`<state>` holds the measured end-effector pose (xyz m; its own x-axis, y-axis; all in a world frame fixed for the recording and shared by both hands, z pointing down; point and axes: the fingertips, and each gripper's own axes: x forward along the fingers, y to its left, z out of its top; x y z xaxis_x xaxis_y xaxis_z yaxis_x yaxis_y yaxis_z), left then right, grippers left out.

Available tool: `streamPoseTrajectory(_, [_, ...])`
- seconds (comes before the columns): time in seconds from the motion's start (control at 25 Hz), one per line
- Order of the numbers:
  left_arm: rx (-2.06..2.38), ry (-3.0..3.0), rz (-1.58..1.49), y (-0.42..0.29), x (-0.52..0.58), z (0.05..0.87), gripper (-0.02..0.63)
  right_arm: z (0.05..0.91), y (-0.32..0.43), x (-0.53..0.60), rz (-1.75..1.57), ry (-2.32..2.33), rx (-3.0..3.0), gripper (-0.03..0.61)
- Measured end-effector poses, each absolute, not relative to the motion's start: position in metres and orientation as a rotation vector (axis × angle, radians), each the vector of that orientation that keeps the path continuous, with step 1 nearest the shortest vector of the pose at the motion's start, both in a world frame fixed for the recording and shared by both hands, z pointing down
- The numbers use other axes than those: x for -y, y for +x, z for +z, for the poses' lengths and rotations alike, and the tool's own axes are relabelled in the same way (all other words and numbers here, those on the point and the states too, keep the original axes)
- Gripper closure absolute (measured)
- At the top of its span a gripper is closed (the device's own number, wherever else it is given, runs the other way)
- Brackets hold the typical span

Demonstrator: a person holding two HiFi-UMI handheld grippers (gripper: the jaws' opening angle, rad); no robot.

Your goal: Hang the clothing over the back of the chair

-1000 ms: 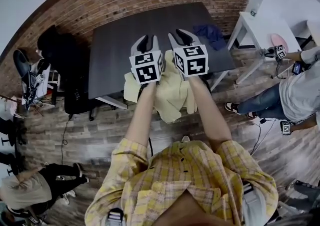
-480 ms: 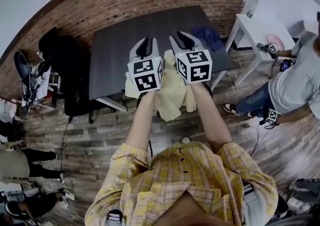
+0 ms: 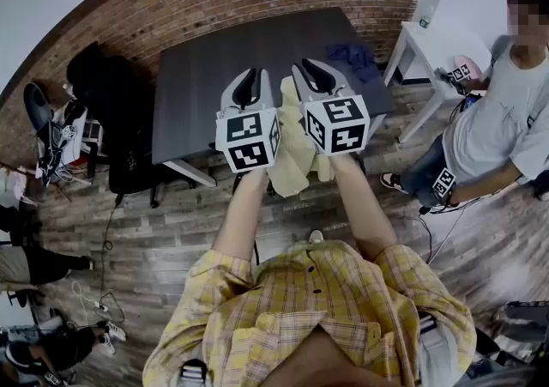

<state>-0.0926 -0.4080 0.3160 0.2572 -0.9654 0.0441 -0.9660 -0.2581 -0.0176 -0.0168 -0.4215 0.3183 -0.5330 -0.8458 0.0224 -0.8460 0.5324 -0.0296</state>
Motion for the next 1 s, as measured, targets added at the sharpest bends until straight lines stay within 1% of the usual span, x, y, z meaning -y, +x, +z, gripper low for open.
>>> streamPoseTrajectory(0.08, [1.9, 2.489, 0.06, -0.092, 0.399, 0.314, 0.571, 0.318, -0.019, 0.412, 0.05, 1.51, 2.753, 0.55])
streamPoseTrajectory(0.16, [1.901, 2.491, 0.051, -0.091, 0.392, 0.313, 0.594, 0.317, -0.02, 0.404, 0.04, 1.512, 2.754, 0.561])
streamPoseTrajectory(0.24, [1.903, 2.489, 0.047, -0.091, 0.384, 0.312, 0.615, 0.316, -0.019, 0.397, 0.03, 1.524, 2.754, 0.588])
streamPoseTrajectory(1.0, [1.852, 2.559, 0.003, -0.074, 0.32, 0.312, 0.617, 0.314, -0.01, 0.329, 0.022, 1.594, 2.78, 0.588])
